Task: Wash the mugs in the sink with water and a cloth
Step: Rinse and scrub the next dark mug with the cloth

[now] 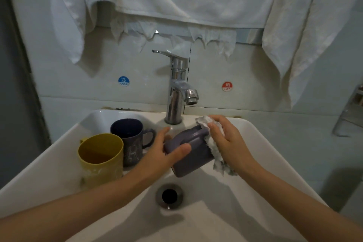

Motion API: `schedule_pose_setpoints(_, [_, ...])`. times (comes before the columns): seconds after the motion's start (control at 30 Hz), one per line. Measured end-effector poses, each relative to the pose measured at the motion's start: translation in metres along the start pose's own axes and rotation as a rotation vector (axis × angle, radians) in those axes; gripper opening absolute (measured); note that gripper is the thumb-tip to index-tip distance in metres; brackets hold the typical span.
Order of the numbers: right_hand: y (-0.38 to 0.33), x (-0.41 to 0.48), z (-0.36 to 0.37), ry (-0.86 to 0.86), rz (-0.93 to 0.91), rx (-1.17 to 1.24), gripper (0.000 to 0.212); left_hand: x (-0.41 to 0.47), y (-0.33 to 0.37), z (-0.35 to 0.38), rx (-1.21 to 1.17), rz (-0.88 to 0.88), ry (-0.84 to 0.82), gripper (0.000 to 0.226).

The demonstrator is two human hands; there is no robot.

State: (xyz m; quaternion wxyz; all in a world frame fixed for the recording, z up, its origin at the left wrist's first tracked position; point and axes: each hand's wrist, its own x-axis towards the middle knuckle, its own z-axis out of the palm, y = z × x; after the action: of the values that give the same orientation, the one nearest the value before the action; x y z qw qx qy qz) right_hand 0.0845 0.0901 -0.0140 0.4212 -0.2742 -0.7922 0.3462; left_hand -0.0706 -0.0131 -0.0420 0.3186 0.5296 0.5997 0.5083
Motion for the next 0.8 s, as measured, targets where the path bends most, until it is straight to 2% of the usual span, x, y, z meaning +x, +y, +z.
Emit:
schedule_pose_setpoints(0.07, [-0.002,-0.002,0.001,-0.04,0.0,0.012,0.016,0.0,0.002,-0.001,0.038,-0.04,0.024,0.121])
schedule_pose_setpoints(0.17, [-0.008,-0.002,-0.002,-0.019,0.118,0.074,0.017,-0.001,-0.004,-0.002,0.159,-0.005,0.025,0.099])
schedule_pose_setpoints(0.23, [0.0,0.005,-0.011,0.055,0.277,0.136,0.028,-0.001,-0.01,-0.003,0.245,0.084,0.062,0.088])
schedule_pose_setpoints(0.3, [0.009,0.015,-0.025,0.082,0.493,0.311,0.039,-0.003,-0.012,-0.003,0.319,0.216,0.07,0.08])
schedule_pose_setpoints(0.37, [0.013,0.017,-0.037,-0.025,0.662,0.39,0.032,-0.002,-0.012,-0.004,0.347,0.358,0.062,0.077])
schedule_pose_setpoints(0.43, [0.015,0.018,-0.044,-0.256,0.705,0.251,0.015,-0.001,-0.01,-0.007,0.383,0.475,0.078,0.076])
schedule_pose_setpoints(0.47, [0.012,0.018,-0.044,-0.353,0.716,0.128,0.014,0.0,-0.008,-0.01,0.406,0.518,0.084,0.075])
schedule_pose_setpoints(0.5, [0.01,0.019,-0.045,-0.419,0.703,0.054,0.023,0.001,-0.007,-0.013,0.432,0.553,0.086,0.074])
schedule_pose_setpoints(0.67, [0.003,0.015,-0.056,-0.453,0.516,0.132,0.046,0.008,-0.007,-0.026,0.549,0.6,0.084,0.08])
schedule_pose_setpoints(0.77, [0.002,0.017,-0.053,-0.434,0.543,0.161,0.069,0.008,-0.007,-0.026,0.555,0.6,0.082,0.081])
schedule_pose_setpoints(0.8, [0.0,0.018,-0.05,-0.436,0.583,0.166,0.071,0.007,-0.006,-0.025,0.557,0.605,0.075,0.081])
